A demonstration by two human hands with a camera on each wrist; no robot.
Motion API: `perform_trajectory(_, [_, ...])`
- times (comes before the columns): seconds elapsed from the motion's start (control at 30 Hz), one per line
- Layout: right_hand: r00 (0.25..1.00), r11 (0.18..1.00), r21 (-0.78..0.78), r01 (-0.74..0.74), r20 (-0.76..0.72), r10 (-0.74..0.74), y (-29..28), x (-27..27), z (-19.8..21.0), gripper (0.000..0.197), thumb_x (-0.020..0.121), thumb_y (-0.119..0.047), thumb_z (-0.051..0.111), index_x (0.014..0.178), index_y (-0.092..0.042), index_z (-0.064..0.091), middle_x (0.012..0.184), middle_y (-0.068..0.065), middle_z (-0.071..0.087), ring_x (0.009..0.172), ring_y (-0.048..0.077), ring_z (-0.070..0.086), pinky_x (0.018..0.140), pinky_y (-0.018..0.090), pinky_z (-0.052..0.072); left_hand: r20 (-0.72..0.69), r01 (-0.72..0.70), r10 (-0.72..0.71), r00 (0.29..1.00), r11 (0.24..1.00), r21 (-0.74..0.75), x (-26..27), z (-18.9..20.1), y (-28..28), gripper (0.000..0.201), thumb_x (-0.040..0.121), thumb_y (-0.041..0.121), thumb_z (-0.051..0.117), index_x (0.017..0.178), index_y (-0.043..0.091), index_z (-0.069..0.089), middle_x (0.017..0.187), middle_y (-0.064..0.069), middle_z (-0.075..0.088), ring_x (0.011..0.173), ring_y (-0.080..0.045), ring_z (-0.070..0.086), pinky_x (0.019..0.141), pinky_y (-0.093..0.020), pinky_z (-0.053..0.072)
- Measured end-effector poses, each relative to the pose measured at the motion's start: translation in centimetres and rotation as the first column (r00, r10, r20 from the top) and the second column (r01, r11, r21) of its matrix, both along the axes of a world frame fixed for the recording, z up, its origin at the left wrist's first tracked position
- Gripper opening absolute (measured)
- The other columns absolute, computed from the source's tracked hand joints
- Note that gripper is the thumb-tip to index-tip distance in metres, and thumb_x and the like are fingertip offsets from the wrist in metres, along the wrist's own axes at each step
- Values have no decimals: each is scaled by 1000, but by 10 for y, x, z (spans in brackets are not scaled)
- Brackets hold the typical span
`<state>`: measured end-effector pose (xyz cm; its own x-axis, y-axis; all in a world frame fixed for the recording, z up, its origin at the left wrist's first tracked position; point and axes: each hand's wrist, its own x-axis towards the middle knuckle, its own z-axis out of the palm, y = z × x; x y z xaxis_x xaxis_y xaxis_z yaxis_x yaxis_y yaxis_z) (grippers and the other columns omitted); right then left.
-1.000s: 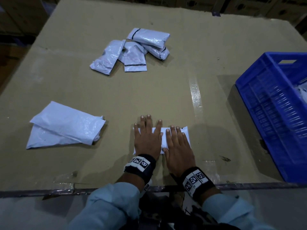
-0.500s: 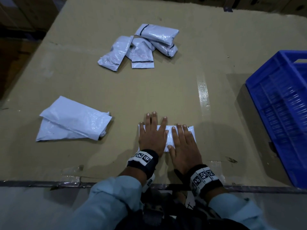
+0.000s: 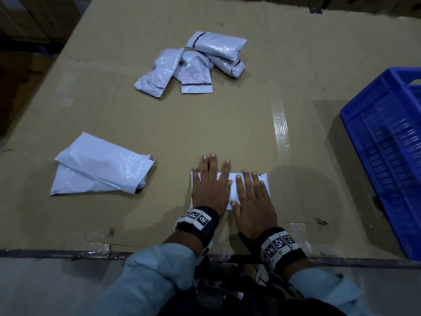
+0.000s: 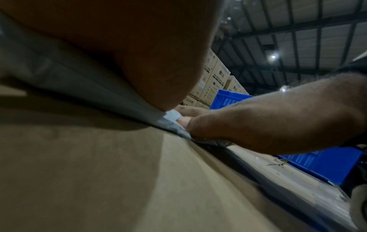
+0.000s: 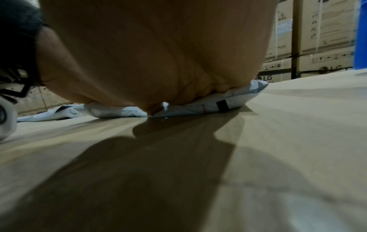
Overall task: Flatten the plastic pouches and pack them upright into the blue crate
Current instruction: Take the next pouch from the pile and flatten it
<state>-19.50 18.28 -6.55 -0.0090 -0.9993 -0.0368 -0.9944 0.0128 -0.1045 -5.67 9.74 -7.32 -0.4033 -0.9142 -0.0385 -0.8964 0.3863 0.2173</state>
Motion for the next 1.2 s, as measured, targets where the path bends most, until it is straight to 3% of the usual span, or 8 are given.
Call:
perform_trajectory(0.33, [999, 1000, -2, 4, 42, -3, 0, -1, 0, 74, 100, -40, 37, 163, -10, 12, 170, 12, 5, 157, 29, 0, 127, 47, 10, -8, 13, -13, 1000, 1000, 9, 2, 0, 0, 64, 103, 47, 12, 164, 29, 8, 170, -16, -2, 156, -39, -3, 122, -62, 15])
perform_trajectory(0.57, [999, 1000, 9, 0, 36, -1, 0, -1, 1, 74, 100, -39, 38, 163, -9, 13, 170, 14, 6, 157, 31, 0, 127, 49, 13, -6, 12, -12, 1000, 1000, 6, 2, 2, 0, 63, 104, 47, 18, 163, 26, 13, 170, -18, 5, 156, -40, 4, 121, -61, 17])
perform_trajectory(0.93, [998, 998, 60, -22, 53, 19, -4, -6, -1, 75, 100, -42, 31, 163, -10, 7, 170, 13, -2, 157, 30, -6, 127, 48, 9, -9, 23, -22, 1000, 998, 62, 3, 5, -3, 66, 100, 47, 5, 163, 26, 8, 170, -17, 4, 156, -40, 4, 122, -62, 14])
perform_trajectory(1.13, [999, 998, 61, -34, 45, 31, -6, -8, -4, 76, 98, -43, 33, 163, -10, 10, 170, 15, 3, 157, 34, 0, 126, 52, 15, 1, 21, -21, 1000, 993, 113, 3, 7, -5, 66, 101, 48, 6, 163, 26, 10, 170, -16, 8, 156, -38, 8, 120, -64, 17])
perform_trajectory(1.2, [998, 997, 75, -34, 50, 31, -7, -9, -4, 77, 97, -43, 33, 163, -9, 10, 170, 15, 4, 157, 34, 0, 126, 52, 15, 22, 40, -43, 999, 989, 140, 4, 8, -6, 69, 99, 49, 1, 163, 25, 4, 170, -15, 2, 156, -38, 3, 121, -65, 14])
